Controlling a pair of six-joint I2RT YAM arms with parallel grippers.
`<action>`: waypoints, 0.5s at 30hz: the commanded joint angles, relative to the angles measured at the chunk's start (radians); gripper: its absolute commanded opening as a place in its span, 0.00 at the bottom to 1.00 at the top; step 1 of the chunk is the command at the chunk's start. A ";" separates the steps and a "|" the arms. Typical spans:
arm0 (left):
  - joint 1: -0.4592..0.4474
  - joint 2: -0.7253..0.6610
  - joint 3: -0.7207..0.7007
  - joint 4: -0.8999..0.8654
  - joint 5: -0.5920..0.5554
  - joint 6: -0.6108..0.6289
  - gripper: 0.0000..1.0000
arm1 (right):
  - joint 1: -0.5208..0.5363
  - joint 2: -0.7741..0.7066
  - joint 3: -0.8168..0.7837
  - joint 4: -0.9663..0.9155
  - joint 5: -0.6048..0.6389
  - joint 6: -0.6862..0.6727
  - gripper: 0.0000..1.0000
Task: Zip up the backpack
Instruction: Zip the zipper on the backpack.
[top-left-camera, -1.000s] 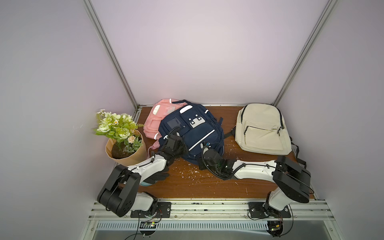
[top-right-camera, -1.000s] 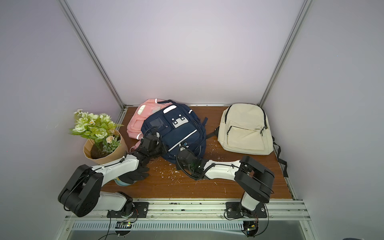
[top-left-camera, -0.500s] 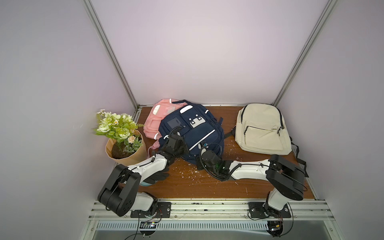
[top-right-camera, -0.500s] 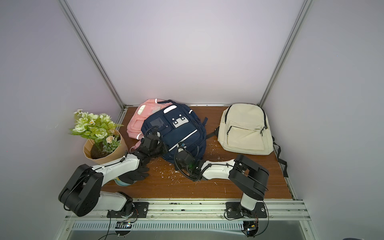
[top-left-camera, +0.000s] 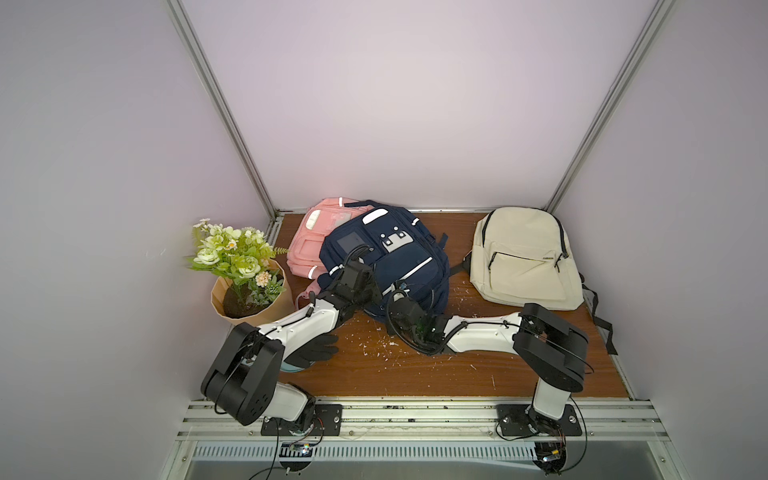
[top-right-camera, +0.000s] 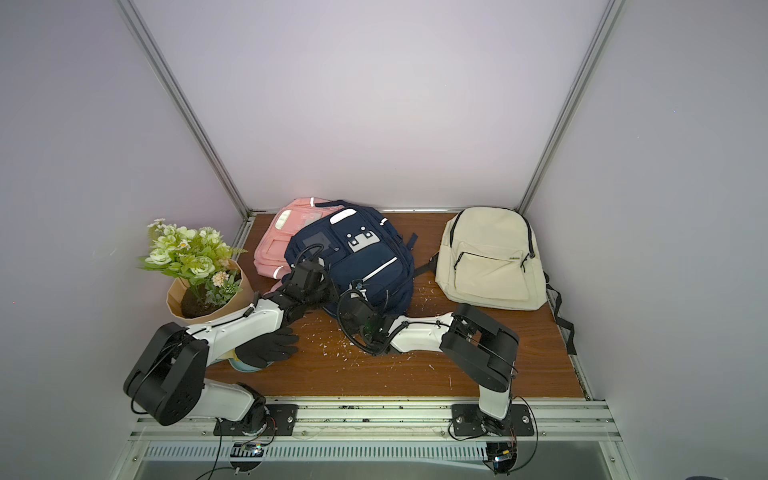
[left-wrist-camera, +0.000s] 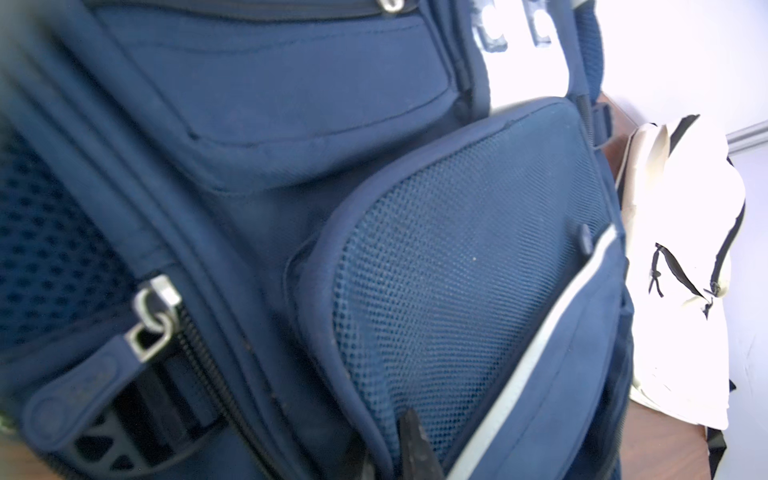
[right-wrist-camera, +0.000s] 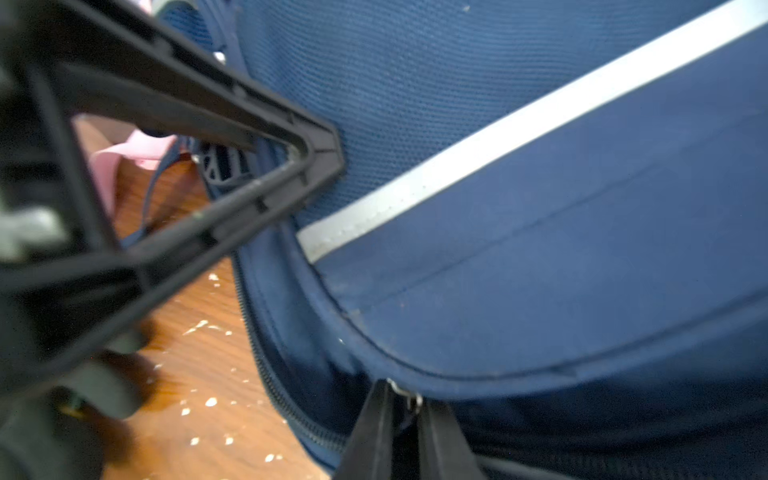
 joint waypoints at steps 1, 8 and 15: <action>-0.003 -0.011 0.042 0.025 -0.044 0.044 0.00 | -0.002 -0.065 -0.006 -0.240 0.228 0.097 0.13; 0.013 -0.028 0.010 0.036 -0.039 0.047 0.00 | -0.083 -0.185 -0.108 -0.115 0.063 0.032 0.21; 0.008 -0.022 0.018 0.046 -0.018 0.045 0.00 | -0.061 -0.226 -0.176 0.107 -0.112 -0.106 0.31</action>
